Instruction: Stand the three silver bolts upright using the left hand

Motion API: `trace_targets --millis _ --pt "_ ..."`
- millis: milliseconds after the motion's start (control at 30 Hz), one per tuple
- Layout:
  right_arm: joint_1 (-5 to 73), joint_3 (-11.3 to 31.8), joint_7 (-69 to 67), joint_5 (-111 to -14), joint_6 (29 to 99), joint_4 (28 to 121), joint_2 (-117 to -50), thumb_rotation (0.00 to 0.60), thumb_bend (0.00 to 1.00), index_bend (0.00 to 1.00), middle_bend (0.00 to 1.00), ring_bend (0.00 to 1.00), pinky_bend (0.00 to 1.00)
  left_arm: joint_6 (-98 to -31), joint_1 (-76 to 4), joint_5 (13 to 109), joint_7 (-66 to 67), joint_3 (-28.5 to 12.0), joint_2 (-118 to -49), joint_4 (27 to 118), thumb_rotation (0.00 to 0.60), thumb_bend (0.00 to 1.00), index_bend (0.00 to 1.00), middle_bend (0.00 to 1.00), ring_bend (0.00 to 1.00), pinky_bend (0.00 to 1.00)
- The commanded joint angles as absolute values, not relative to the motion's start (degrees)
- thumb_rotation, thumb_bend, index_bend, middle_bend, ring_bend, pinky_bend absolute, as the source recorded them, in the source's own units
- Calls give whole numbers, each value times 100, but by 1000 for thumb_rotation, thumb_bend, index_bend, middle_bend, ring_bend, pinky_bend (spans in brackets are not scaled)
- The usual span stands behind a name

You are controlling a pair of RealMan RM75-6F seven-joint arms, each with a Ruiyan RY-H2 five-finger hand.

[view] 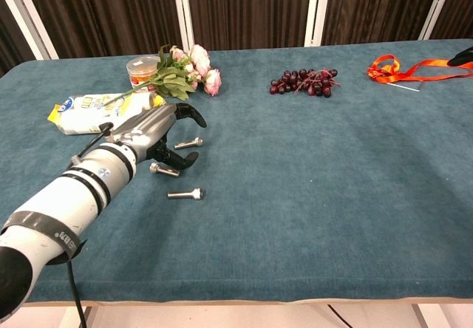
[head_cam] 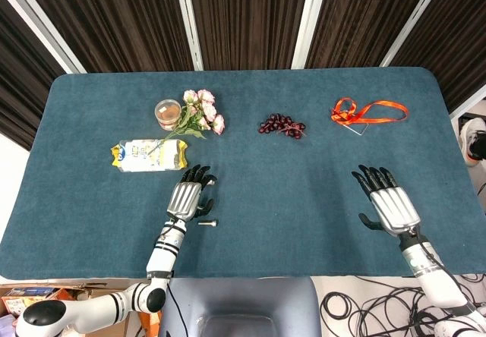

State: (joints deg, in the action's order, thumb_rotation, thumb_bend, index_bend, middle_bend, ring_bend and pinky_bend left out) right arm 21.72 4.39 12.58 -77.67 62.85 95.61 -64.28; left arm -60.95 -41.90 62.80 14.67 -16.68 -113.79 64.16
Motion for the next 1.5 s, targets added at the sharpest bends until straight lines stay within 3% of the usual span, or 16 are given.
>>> trace_targets --millis 33,167,900,1500 --pt "2148 413 1224 -7781 6314 9544 -6417 600 236 0 0 0 0 -6163 -4211 6317 1444 -1701 -11462 6278 600 383 338 129 47 105" --pt "2041 327 1089 -7876 6439 9496 -6367 600 236 0 0 0 0 -6124 -4272 6248 1433 -1779 -11666 5777 600 366 402 147 58 111" --pt "1945 183 404 -8030 6361 9141 -6243 600 236 0 0 0 0 -5744 -4576 6096 1209 -2079 -12275 4352 600 370 479 151 68 111" --pt "1941 180 318 -7982 6301 9030 -6253 600 236 0 0 0 0 -5806 -4597 6228 1083 -2132 -12309 4197 600 391 542 158 74 112"
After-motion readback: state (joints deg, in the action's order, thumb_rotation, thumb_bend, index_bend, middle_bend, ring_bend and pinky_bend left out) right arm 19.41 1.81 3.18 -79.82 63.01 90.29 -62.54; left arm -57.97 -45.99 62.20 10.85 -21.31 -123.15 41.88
